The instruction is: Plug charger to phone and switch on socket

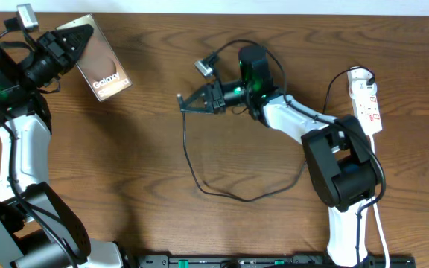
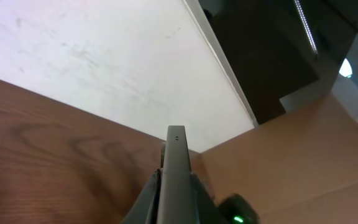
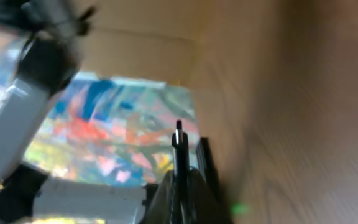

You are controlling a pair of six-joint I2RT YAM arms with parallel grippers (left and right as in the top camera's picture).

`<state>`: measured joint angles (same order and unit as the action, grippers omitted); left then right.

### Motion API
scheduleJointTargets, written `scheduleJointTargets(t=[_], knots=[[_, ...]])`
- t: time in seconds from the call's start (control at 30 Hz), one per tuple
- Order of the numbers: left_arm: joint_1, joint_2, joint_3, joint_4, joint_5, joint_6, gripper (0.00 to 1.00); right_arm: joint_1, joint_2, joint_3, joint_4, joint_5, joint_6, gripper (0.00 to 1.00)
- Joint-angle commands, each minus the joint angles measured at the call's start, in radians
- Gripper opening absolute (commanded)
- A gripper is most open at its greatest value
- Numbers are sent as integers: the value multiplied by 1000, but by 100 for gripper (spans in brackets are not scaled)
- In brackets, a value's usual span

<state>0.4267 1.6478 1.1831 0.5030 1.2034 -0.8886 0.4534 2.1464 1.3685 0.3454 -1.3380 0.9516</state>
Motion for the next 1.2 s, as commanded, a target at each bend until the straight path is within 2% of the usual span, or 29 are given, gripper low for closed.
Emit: scheduleJointTargets(t=[0.0,0.1,0.37,0.57,0.77,0.93,1.17], knots=[[0,-2,-3,11,44,-15,7,-36,-1,5,-217,216,-158,1],[0,-2,-3,11,47,-15,7,-61,-1,5,-426,373,-229,1],[0,-2,-3,11,72,-7,7,-156,-1,12,-797,699,-329,1],[0,-2,-3,11,72,-3,7,-209,-1,91,-1063,856,-378,1],[0,-2,-3,11,72,-3,7,-200,-1,196,-1315,996,-384,1],[0,-2,-3,11,84,-3,7,-178,-1,206,-1398,1015,-384,1],[0,-2,-3,11,95,-3,7,-118,-1,164,-1413,1041,-384,1]])
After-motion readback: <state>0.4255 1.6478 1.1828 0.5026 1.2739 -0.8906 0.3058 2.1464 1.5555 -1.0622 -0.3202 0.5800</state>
